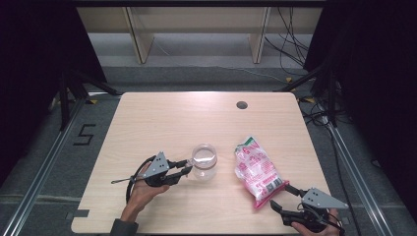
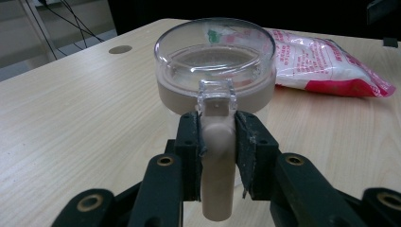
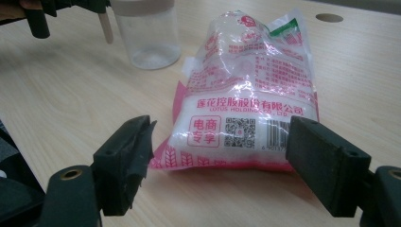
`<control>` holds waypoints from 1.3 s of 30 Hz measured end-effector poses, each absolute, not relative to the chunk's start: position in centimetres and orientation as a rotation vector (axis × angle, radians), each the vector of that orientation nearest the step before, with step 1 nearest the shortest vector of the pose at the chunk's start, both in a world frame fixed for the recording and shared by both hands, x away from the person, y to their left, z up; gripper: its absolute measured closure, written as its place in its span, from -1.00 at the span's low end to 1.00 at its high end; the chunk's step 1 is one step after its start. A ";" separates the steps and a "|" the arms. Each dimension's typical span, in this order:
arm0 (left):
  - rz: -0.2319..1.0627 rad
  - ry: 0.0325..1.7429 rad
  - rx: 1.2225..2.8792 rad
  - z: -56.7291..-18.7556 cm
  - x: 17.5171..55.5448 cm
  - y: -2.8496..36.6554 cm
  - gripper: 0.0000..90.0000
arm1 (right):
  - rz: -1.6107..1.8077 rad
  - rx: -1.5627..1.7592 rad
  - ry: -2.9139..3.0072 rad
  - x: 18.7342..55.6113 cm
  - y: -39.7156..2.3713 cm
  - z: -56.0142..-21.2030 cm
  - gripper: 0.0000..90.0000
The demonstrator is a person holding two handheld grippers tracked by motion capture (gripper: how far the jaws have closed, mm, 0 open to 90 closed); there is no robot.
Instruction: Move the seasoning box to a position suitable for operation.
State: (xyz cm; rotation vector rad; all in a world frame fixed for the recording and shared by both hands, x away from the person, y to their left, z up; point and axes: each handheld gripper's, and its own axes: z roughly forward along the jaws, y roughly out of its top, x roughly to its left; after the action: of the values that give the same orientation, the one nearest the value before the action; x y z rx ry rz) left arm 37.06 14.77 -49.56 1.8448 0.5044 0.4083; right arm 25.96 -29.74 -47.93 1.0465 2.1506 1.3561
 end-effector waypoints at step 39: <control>0.564 0.712 1.872 -50.3 39.0 13.1 0.65 | 1.370 1.094 2.162 25.7 -30.1 -48.0 -0.45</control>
State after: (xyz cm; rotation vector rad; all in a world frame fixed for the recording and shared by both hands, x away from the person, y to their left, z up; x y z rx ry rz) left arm 39.02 13.10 -50.33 1.8722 0.7117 0.5641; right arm 25.74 -30.12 -48.00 1.0937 2.1616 1.3702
